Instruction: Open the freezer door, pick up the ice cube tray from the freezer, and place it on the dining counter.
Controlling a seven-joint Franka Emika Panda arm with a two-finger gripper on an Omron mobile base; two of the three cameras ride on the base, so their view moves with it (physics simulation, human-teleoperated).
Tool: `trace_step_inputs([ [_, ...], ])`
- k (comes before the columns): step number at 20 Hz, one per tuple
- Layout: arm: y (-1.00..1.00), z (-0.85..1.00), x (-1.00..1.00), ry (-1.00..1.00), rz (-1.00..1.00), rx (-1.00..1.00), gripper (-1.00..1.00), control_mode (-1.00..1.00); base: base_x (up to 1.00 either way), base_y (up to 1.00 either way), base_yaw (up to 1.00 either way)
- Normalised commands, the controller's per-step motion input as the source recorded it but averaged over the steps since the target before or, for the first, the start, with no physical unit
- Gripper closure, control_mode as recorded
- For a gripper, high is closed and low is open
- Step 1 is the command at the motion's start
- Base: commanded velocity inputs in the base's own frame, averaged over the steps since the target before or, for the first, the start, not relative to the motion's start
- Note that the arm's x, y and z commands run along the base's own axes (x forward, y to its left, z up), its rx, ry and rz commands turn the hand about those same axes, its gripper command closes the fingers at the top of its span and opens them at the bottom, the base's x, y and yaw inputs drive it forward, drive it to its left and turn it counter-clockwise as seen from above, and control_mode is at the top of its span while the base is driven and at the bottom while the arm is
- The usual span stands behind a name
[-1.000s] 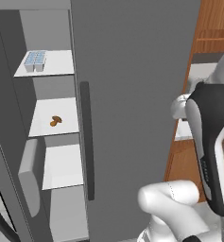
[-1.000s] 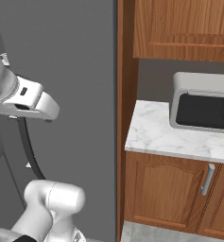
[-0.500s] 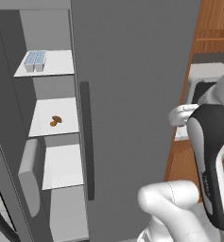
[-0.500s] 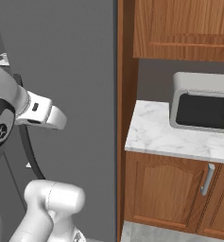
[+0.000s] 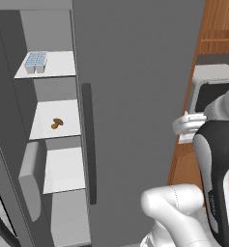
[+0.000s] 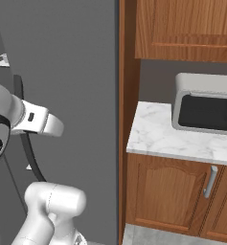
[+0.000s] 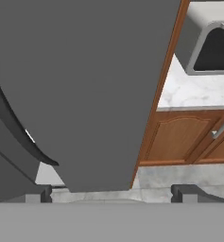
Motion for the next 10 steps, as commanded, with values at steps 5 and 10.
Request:
trace_step_inputs([
  [5,0.0,0.04,0.0,0.0,0.01,0.0,-1.0,-1.0,0.0,0.0,0.0],
  [10,0.0,0.0,0.0,0.0,0.02,0.0,-1.0,-1.0,0.0,0.0,0.0],
])
